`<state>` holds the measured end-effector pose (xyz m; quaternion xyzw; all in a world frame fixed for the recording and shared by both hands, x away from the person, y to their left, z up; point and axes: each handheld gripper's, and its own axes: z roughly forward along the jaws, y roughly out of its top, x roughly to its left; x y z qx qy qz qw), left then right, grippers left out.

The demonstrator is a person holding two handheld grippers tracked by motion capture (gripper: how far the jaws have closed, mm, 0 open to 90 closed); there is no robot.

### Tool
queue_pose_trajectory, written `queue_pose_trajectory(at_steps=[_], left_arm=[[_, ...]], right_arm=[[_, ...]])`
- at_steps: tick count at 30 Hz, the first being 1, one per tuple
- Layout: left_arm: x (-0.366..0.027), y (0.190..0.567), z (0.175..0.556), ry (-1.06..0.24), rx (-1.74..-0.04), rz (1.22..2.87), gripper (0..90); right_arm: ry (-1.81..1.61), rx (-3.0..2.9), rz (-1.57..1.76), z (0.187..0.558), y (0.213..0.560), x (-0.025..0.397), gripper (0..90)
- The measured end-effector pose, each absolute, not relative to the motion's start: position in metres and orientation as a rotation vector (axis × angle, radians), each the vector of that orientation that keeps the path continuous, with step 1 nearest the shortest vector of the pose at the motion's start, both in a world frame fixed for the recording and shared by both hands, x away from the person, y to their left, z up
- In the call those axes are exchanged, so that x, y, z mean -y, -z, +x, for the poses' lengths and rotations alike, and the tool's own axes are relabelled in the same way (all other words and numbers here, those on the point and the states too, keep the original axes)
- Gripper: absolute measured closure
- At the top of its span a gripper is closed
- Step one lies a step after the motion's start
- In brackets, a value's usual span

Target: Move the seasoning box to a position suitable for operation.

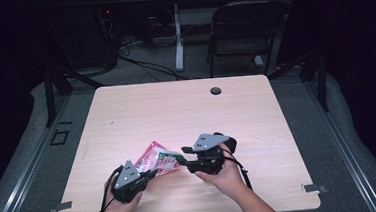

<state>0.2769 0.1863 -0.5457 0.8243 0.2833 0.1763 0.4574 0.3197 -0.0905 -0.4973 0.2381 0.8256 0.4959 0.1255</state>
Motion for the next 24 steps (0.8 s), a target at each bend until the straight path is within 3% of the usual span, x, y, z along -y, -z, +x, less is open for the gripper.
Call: queue_pose_trajectory(at_steps=[7,15,20,22,24], left_arm=[[-0.196,0.547,0.274,-0.437,-0.728,2.000,90.0],[-0.195,0.547,0.274,-0.450,-0.732,2.009,90.0],[-0.192,0.547,0.276,-0.449,-0.735,2.015,90.0],[-0.191,0.547,0.277,-0.451,-0.732,2.026,90.0],[-0.190,0.547,0.277,-0.448,-0.729,2.030,90.0]], right_arm=[[-1.375,-2.480,0.657,0.331,0.498,0.065,56.7],[-1.328,-2.565,0.630,0.332,0.503,0.055,68.7],[-1.312,-2.582,0.636,0.334,0.503,0.057,79.6],[-1.313,-2.606,0.631,0.334,0.503,0.057,88.9],[-1.302,-2.621,0.620,0.333,0.504,0.058,90.0]])
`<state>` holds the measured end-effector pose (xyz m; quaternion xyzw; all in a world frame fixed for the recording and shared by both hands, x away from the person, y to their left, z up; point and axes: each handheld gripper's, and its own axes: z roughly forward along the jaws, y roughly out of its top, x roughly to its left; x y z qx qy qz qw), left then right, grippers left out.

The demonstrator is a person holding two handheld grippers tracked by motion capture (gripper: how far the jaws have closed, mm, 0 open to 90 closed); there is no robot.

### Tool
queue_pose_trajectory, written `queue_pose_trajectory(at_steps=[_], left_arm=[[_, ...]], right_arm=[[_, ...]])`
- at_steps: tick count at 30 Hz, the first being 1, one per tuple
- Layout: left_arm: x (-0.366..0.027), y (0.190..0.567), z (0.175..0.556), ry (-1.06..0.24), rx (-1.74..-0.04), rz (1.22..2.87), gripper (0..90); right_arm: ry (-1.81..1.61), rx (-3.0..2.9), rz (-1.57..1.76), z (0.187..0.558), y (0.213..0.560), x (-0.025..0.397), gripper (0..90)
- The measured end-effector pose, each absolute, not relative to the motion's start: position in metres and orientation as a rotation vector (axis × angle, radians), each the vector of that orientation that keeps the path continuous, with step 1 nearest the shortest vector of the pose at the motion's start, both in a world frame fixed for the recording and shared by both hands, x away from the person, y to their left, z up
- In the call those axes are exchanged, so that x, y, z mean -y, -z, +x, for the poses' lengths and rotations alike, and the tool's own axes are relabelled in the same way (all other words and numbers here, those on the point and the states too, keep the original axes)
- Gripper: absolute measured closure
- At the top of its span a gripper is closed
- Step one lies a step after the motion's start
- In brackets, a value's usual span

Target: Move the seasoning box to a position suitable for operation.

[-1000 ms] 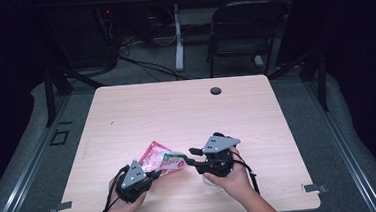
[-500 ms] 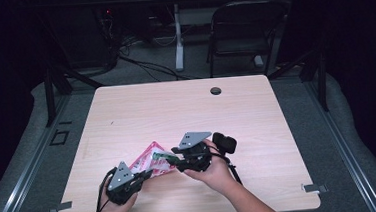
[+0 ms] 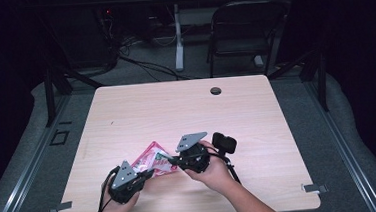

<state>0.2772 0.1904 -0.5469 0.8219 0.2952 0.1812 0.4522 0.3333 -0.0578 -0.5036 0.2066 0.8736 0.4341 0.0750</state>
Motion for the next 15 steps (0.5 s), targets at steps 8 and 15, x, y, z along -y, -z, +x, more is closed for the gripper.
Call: queue_pose_trajectory(at_steps=[8,15], left_arm=[[-0.1892,0.5459,0.2784,-0.442,-0.735,2.038,90.0],[-0.1890,0.5415,0.2779,-0.477,-0.738,2.035,90.0]], right_arm=[[-1.282,-2.596,0.628,0.3303,0.5041,0.0574,90.0],[-1.284,-2.590,0.626,0.3267,0.5006,0.0560,90.0]])
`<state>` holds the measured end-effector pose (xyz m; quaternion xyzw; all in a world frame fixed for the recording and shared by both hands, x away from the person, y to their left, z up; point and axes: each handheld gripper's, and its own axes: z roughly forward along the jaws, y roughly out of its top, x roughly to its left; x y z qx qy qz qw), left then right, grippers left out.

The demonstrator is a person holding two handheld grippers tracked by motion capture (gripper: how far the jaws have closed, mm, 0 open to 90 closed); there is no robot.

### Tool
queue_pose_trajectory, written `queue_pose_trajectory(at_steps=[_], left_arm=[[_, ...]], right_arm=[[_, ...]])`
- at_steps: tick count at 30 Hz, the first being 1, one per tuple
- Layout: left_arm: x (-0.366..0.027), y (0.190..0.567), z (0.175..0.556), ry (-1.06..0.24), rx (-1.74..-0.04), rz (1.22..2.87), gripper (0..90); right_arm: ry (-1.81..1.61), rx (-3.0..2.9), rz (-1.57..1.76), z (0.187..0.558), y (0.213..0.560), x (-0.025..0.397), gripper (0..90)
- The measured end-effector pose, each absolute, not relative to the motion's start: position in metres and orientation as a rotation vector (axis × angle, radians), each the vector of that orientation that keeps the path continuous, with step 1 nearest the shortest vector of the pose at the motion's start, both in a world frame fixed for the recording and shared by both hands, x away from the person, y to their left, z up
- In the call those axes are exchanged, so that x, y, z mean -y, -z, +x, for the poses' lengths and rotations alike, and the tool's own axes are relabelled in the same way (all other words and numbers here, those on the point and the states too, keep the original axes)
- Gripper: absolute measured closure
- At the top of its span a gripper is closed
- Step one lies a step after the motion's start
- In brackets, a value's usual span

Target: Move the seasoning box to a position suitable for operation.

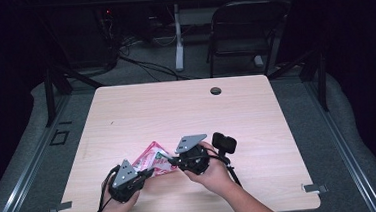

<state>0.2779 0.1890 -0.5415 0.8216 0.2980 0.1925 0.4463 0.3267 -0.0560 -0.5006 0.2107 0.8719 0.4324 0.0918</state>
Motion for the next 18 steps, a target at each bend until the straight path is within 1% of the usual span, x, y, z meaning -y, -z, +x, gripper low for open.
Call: queue_pose_trajectory(at_steps=[1,7,8,12,18], left_arm=[[-0.189,0.536,0.277,-0.505,-0.734,2.024,90.0],[-0.190,0.521,0.276,-0.563,-0.707,1.991,90.0],[-0.190,0.518,0.275,-0.563,-0.702,1.980,90.0],[-0.188,0.504,0.273,-0.546,-0.668,1.932,90.0],[-0.173,0.491,0.268,-0.531,-0.601,1.926,90.0]], right_arm=[[-1.315,-2.553,0.623,0.325,0.497,0.056,90.0],[-1.355,-2.466,0.625,0.321,0.483,0.057,90.0],[-1.359,-2.430,0.609,0.317,0.475,0.057,90.0],[-1.394,-2.370,0.594,0.308,0.464,0.062,90.0],[-1.424,-2.293,0.601,0.297,0.452,0.079,90.0]])
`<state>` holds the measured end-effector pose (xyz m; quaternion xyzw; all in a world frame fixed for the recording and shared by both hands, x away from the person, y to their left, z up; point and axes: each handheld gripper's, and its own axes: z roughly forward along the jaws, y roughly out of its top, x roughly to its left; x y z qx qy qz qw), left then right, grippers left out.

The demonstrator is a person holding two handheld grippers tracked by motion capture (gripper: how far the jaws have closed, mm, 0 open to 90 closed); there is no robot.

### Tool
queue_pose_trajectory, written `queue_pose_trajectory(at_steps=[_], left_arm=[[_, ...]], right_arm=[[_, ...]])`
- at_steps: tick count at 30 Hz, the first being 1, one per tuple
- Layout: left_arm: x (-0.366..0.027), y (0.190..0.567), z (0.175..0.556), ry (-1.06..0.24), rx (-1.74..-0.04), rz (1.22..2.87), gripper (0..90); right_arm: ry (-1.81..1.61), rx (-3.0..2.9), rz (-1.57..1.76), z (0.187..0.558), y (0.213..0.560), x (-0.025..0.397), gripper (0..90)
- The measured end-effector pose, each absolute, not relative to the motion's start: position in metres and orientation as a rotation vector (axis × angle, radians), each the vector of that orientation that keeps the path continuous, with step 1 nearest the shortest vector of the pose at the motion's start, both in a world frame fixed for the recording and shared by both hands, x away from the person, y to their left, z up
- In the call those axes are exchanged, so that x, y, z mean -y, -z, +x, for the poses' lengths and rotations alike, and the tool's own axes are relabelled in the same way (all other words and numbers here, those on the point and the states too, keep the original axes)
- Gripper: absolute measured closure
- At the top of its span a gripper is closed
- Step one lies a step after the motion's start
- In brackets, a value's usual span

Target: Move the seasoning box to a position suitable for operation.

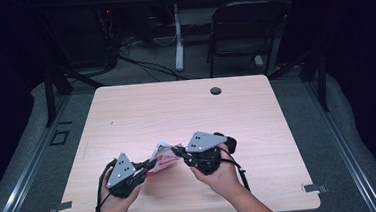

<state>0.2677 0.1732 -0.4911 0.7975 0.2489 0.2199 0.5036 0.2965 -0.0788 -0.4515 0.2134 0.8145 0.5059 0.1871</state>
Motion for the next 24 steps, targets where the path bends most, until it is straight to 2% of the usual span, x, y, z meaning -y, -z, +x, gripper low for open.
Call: queue_pose_trajectory(at_steps=[8,13,15,18,24], left_arm=[[-0.151,0.488,0.261,-0.488,-0.527,1.930,90.0],[-0.151,0.493,0.263,-0.409,-0.562,1.922,88.7],[-0.151,0.493,0.262,-0.410,-0.569,1.937,81.5],[-0.151,0.498,0.262,-0.404,-0.600,1.940,77.4],[-0.154,0.508,0.264,-0.382,-0.632,1.924,60.6]], right_arm=[[-1.476,-2.221,0.651,0.285,0.448,0.103,90.0],[-1.498,-2.218,0.669,0.282,0.453,0.107,90.0],[-1.506,-2.217,0.663,0.281,0.455,0.107,90.0],[-1.499,-2.224,0.655,0.282,0.457,0.105,90.0],[-1.525,-2.233,0.672,0.283,0.461,0.104,90.0]])
